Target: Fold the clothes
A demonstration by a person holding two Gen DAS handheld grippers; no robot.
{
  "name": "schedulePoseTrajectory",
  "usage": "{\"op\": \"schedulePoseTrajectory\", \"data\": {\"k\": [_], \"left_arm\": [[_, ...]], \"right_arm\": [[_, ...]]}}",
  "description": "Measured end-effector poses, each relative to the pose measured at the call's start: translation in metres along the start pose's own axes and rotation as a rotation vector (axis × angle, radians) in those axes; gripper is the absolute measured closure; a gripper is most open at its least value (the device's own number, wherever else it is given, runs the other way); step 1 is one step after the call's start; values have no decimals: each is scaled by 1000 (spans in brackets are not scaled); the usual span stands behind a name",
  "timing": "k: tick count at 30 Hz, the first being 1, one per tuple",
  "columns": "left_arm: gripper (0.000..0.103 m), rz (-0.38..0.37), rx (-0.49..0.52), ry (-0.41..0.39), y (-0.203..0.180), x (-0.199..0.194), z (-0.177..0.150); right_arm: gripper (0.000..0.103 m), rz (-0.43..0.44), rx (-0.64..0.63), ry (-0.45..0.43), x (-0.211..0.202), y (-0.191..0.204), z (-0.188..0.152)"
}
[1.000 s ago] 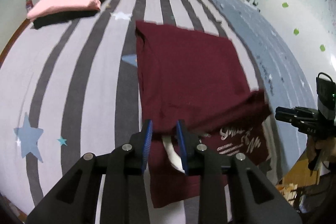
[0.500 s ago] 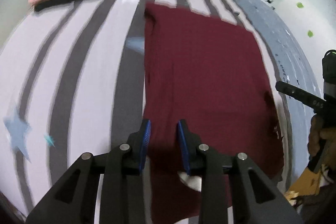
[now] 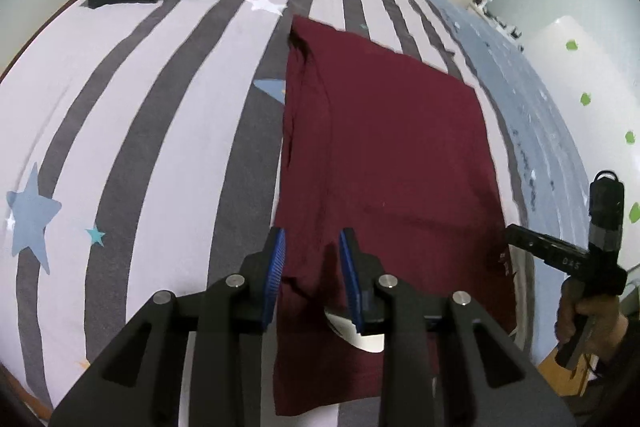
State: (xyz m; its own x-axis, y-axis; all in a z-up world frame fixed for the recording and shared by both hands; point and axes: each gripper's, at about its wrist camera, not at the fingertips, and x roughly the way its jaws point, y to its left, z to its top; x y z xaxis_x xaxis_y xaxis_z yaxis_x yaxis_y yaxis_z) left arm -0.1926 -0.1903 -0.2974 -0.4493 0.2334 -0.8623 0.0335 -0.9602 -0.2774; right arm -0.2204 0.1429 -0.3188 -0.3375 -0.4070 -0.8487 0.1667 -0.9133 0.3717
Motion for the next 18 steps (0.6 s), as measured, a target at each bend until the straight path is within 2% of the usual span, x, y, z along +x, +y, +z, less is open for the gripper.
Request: {"op": "schedulePoseTrajectory", "data": {"k": [6, 11, 14, 16, 18], "left_arm": [[78, 24, 50, 14, -11, 7, -13], [75, 60, 26, 18, -5, 6, -19], [75, 58, 12, 10, -3, 1, -23], [75, 50, 21, 10, -5, 0, -24], [75, 49, 37, 14, -9, 2, -24]], "right_arm": [[75, 1, 6, 14, 6, 5, -9], [74, 19, 28, 13, 6, 5, -10], [73, 49, 24, 4, 0, 10, -7], [62, 63, 28, -1, -1, 13, -7], [58, 70, 36, 3, 2, 14, -6]]}}
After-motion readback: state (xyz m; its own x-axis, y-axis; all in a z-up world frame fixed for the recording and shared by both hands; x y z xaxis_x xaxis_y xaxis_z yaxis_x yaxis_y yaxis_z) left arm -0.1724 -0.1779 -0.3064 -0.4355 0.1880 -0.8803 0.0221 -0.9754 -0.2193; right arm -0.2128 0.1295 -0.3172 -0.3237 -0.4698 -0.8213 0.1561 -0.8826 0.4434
